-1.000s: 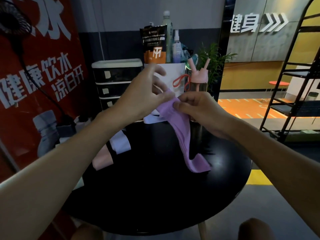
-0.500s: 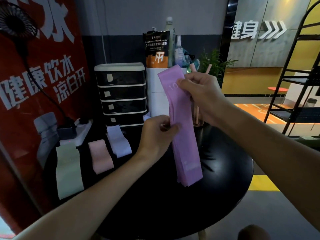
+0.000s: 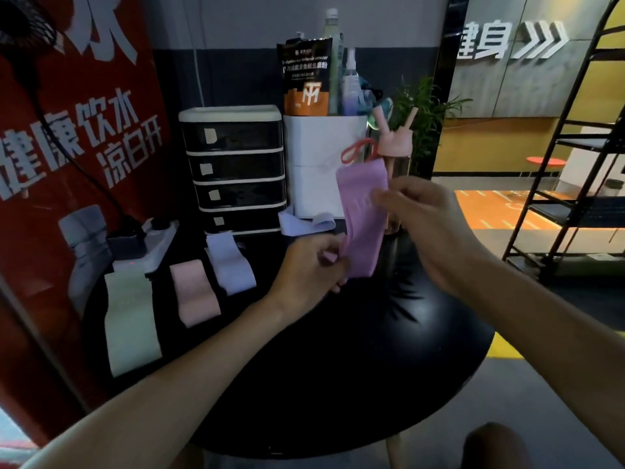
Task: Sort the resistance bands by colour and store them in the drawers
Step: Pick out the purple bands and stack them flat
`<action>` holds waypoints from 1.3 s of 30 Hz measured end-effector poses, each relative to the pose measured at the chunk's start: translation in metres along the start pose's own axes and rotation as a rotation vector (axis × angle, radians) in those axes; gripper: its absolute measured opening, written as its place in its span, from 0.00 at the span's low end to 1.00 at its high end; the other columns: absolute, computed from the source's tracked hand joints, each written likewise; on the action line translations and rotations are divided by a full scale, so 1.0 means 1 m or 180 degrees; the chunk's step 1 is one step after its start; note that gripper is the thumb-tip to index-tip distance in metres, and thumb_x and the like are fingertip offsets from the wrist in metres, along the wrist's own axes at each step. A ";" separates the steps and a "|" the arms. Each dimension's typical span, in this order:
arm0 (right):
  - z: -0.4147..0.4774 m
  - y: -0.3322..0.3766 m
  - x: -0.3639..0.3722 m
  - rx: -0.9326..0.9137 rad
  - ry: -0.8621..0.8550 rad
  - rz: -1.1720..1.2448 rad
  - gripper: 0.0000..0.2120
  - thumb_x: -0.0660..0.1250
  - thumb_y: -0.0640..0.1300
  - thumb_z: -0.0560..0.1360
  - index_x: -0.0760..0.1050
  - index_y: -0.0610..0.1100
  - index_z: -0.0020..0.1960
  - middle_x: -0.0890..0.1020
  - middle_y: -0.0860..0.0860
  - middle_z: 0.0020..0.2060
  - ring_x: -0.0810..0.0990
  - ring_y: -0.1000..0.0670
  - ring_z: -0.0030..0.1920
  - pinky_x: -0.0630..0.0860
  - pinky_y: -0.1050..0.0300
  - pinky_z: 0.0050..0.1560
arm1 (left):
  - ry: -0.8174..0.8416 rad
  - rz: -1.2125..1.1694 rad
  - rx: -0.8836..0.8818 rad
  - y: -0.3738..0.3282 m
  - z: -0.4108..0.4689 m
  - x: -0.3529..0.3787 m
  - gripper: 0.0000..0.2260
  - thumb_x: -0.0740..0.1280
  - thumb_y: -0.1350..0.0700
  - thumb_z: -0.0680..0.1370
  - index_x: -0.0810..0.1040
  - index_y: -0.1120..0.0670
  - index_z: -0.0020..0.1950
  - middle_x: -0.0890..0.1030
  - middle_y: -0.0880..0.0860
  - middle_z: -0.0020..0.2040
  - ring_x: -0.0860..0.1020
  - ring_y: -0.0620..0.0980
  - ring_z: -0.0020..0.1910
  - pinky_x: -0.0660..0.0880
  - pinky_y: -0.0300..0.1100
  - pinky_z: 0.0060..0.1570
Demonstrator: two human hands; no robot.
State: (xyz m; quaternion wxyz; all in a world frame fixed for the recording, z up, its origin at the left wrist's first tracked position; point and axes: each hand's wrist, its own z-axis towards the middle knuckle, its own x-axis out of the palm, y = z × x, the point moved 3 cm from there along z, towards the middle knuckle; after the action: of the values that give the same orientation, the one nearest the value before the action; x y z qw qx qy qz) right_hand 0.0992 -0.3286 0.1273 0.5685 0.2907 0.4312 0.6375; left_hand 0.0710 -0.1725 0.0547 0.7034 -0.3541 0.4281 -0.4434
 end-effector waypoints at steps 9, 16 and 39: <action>-0.058 -0.049 -0.005 0.0566 0.0150 0.0097 0.06 0.65 0.37 0.78 0.78 0.43 0.53 0.84 0.48 0.47 0.82 0.51 0.48 0.76 0.59 0.46 | 0.0772 0.0360 0.0063 0.041 -0.077 0.021 0.12 0.69 0.49 0.78 0.82 0.59 0.44 0.82 0.55 0.41 0.81 0.55 0.41 0.77 0.49 0.43; -0.048 -0.055 0.006 0.0712 0.0244 0.0153 0.09 0.65 0.36 0.78 0.77 0.45 0.56 0.83 0.48 0.50 0.82 0.52 0.51 0.78 0.59 0.48 | 0.0131 0.0907 -0.0584 0.066 -0.026 0.008 0.11 0.58 0.55 0.84 0.80 0.47 0.52 0.78 0.47 0.58 0.76 0.44 0.59 0.70 0.43 0.66; 0.006 -0.152 0.027 0.1473 0.0552 -0.1499 0.23 0.72 0.41 0.73 0.73 0.42 0.66 0.80 0.50 0.49 0.80 0.50 0.50 0.79 0.53 0.55 | 0.0156 0.2096 -0.0480 0.080 -0.017 0.017 0.26 0.67 0.43 0.76 0.67 0.50 0.71 0.76 0.47 0.65 0.72 0.50 0.65 0.60 0.46 0.62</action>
State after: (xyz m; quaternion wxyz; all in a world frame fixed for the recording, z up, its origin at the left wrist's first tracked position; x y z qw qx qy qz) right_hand 0.1711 -0.3033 -0.0068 0.5803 0.2491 0.6664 0.3963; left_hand 0.0857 -0.1620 -0.0272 0.7702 -0.2371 0.5678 -0.1680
